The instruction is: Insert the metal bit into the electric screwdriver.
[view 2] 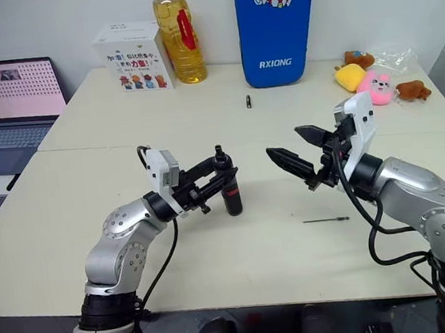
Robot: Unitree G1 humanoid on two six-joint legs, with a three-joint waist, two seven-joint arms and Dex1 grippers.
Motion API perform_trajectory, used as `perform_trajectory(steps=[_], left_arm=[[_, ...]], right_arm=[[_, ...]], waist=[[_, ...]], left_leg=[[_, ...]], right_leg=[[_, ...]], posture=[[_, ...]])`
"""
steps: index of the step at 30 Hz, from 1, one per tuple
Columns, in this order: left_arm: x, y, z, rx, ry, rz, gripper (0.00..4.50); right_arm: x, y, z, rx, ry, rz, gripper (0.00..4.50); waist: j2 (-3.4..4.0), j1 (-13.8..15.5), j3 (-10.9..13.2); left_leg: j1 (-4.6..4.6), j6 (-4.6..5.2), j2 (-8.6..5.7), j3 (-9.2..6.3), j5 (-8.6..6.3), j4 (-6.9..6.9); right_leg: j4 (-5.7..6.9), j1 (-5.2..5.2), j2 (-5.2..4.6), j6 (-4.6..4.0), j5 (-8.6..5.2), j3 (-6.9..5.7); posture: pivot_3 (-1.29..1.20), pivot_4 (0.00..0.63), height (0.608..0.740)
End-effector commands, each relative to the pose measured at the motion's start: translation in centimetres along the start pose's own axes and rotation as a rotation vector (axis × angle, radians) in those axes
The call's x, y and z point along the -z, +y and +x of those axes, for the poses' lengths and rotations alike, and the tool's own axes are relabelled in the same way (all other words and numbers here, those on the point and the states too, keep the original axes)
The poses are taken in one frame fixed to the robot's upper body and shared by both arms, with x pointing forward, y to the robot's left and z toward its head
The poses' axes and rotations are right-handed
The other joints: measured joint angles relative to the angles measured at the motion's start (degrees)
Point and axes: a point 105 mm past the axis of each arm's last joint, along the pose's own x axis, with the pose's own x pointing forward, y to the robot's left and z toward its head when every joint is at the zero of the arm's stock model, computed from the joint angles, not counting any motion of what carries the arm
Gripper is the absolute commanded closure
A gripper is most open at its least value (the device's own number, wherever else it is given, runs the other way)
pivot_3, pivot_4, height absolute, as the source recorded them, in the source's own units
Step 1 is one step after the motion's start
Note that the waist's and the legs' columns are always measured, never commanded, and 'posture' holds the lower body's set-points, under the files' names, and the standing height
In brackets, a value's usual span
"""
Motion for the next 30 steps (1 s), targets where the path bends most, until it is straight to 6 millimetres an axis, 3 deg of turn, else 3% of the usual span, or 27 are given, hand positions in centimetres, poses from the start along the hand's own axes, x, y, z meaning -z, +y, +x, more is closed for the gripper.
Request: perform_trajectory(steps=[1,6,11,18,30], left_arm=[[-0.2,0.7,-0.3,-0.006,0.03,0.029,2.83],[-0.3,0.8,0.1,0.0,0.036,0.016,2.83],[-0.4,0.2,0.7,0.022,0.028,0.002,2.83],[-0.2,-0.4,0.6,0.004,0.023,-0.009,2.83],[-0.4,-0.3,0.1,-0.029,0.022,-0.012,2.83]], right_arm=[[2.8,-1.9,-1.9,-0.069,0.285,-0.272,0.0],[5.3,-4.0,-3.5,-0.239,0.56,-0.439,0.0],[8.1,-5.0,-3.3,-0.441,0.77,-0.498,0.0],[11.1,-5.3,-1.8,-0.536,0.865,-0.53,0.0],[13.1,-5.1,-0.3,-0.536,0.88,-0.526,0.0]], waist=[[-0.05,0.05,-0.03],[-0.02,-0.48,-0.05],[-0.01,-0.45,-0.05],[-0.01,-0.06,-0.05],[-0.03,-0.14,-0.07]], left_leg=[[-0.01,0.0,0.01,-0.04,0.0,-0.02],[0.11,0.0,0.03,0.03,0.0,-0.02],[0.2,-0.01,0.06,0.1,0.0,-0.04],[0.19,-0.03,0.06,0.12,0.02,-0.03],[0.4,-0.04,0.07,0.15,0.01,-0.03]], right_leg=[[-0.04,0.01,0.0,0.0,0.0,-0.04],[0.02,0.0,0.04,0.0,0.0,0.08],[0.02,0.02,0.07,-0.01,-0.01,0.14],[-0.02,0.04,0.07,-0.01,-0.01,0.12],[0.01,0.24,0.07,-0.01,-0.01,0.12]], posture=[[0.0,0.15,0.74],[0.0,0.15,0.74],[0.0,0.15,0.74],[0.0,0.15,0.74],[0.0,0.15,0.74]])
